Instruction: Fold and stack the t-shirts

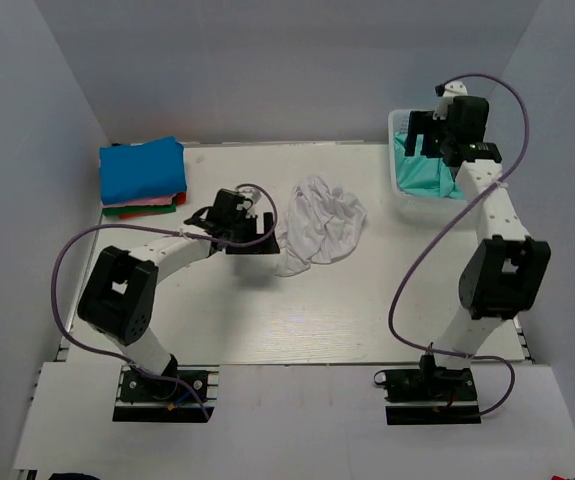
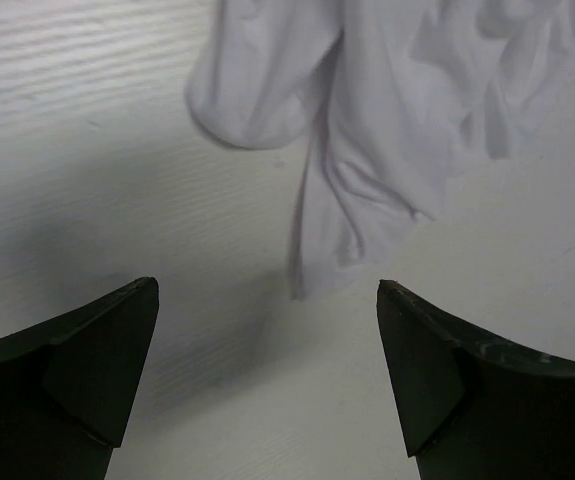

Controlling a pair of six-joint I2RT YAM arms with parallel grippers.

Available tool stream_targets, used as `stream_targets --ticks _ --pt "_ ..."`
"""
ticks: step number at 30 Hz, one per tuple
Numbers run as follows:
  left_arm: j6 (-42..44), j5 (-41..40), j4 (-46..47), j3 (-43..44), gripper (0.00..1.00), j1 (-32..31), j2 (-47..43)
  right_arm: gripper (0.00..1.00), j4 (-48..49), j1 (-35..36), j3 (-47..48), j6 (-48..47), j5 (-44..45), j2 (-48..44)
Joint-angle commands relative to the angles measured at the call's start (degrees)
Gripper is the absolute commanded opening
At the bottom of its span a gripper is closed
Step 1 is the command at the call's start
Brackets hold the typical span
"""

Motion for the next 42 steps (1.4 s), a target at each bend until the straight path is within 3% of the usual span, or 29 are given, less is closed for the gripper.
stream_targets --ticks 1,5,11,12,14,15,18,19,27,33,35,36,38,39,42 --pt "0.51 0.73 1.79 1.80 1.00 -3.74 2.66 0.90 2.01 4.06 -3.23 4.11 -13.85 -7.08" --pt "0.51 -4.80 -1.78 4.96 0.99 -7.26 7.84 0.90 4.01 7.66 -18.75 9.30 -15.27 -12.00" --pt "2.62 -11.84 -6.98 11.20 0.84 -10.69 15.07 0.90 7.79 9.79 -28.27 13.61 -15.96 -15.17" --pt "2.62 -12.37 -7.77 11.21 0.70 -10.69 15.59 0.90 8.49 10.05 -28.99 14.23 -16.49 -15.61" --pt "2.62 -12.37 -7.78 11.74 0.54 -11.31 16.21 0.90 10.51 10.40 -31.44 15.28 -16.59 -16.58" --pt "3.14 -12.37 -7.78 11.74 0.37 -11.31 16.21 0.90 10.78 10.49 -32.67 15.99 -16.15 -17.28" --pt "2.53 -12.37 -7.26 11.03 0.05 -11.92 15.43 0.90 12.45 10.84 -34.53 16.78 -15.01 -17.29" --pt "1.83 -12.37 -6.73 10.42 0.00 -11.92 15.42 0.90 12.19 11.02 -34.36 16.70 -13.35 -15.81" --pt "-1.16 -11.23 -0.32 4.79 0.00 -12.45 4.54 0.89 9.99 13.03 -28.21 16.08 -5.96 -5.60" --pt "-2.83 -11.76 1.53 3.13 0.00 -12.45 0.13 0.75 10.25 13.92 -24.86 18.10 -2.17 1.25" --pt "-3.36 -11.23 1.53 3.12 0.00 -12.45 -0.39 0.49 12.17 14.27 -24.86 19.07 -2.70 2.83" --pt "-3.88 -11.23 1.53 3.12 0.00 -12.45 -0.40 0.24 12.89 14.36 -25.73 19.07 -3.31 2.75" --pt "-3.89 -11.23 1.53 3.91 0.00 -12.45 -0.92 0.05 15.17 14.53 -25.74 19.42 -4.02 2.05" --pt "-3.89 -12.10 0.75 4.52 0.00 -12.45 -1.62 0.00 15.09 14.53 -25.31 19.51 -3.93 1.53" --pt "-3.89 -17.46 -1.19 8.21 0.00 -12.45 -5.04 0.00 14.65 14.36 -22.93 18.80 -2.70 -2.25"
